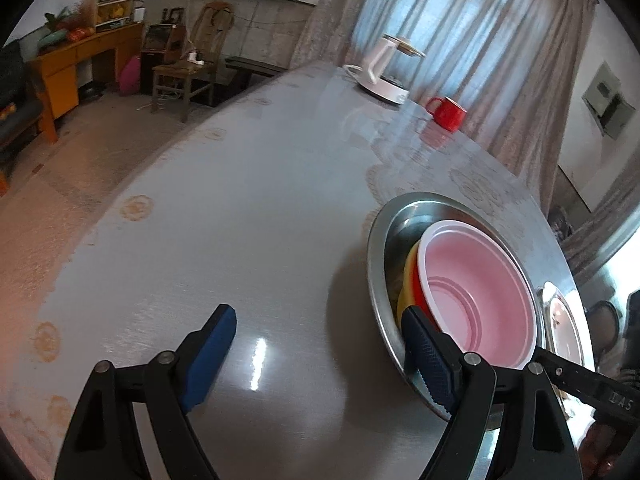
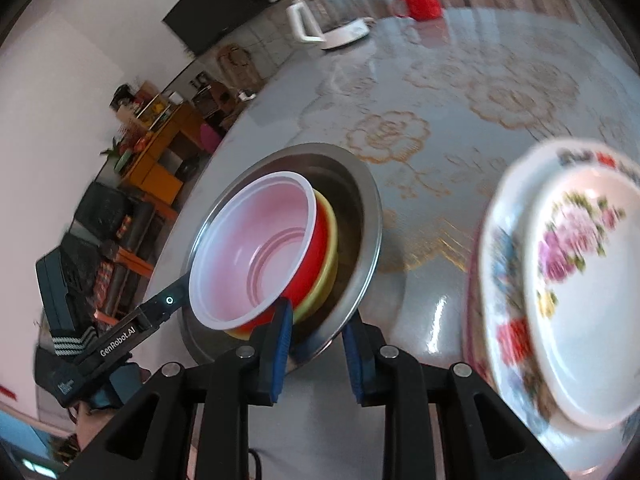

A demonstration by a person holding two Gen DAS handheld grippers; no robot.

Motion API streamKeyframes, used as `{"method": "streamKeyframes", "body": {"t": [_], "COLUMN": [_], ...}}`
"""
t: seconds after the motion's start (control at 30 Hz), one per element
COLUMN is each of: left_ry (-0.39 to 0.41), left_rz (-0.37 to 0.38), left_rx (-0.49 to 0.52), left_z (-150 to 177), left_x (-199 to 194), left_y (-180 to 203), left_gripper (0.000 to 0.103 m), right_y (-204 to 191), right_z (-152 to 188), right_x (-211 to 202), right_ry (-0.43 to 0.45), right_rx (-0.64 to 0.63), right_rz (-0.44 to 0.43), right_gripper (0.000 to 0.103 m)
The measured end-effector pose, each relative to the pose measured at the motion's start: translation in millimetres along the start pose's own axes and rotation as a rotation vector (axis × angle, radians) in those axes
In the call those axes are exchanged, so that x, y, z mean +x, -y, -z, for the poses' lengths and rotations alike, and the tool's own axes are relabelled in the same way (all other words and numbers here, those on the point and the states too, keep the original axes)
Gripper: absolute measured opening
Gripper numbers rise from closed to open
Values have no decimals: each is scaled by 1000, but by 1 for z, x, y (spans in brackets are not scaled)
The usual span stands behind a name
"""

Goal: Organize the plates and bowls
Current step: 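Grasp the steel bowl rim with the right gripper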

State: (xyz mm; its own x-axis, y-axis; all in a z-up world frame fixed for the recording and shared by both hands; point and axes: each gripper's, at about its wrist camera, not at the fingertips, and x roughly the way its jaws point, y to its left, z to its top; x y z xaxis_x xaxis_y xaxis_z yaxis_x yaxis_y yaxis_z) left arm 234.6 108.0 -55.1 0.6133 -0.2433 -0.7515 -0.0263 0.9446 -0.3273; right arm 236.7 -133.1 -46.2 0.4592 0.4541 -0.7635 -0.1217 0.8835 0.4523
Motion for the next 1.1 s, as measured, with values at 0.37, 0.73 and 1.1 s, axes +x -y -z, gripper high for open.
{"method": "streamKeyframes", "body": {"t": [0.37,0.73,1.1], "left_ry": [-14,-38,6], "left_rz": [52,117,97], "left_rx": [-47,-32,-15], "left_z": [-11,-20,-18], "left_x": [5,15,22], "left_y": [-8,-2,-1], "left_gripper": [79,51,53], "right_y": [28,36,32], "right_z": [-13,-33,-31], "right_x": [-6,20,29], "right_ry": [34,5,8], "right_rx": [114,156,149], "right_rz": [18,16,-1], "right_gripper": [25,19,15]}}
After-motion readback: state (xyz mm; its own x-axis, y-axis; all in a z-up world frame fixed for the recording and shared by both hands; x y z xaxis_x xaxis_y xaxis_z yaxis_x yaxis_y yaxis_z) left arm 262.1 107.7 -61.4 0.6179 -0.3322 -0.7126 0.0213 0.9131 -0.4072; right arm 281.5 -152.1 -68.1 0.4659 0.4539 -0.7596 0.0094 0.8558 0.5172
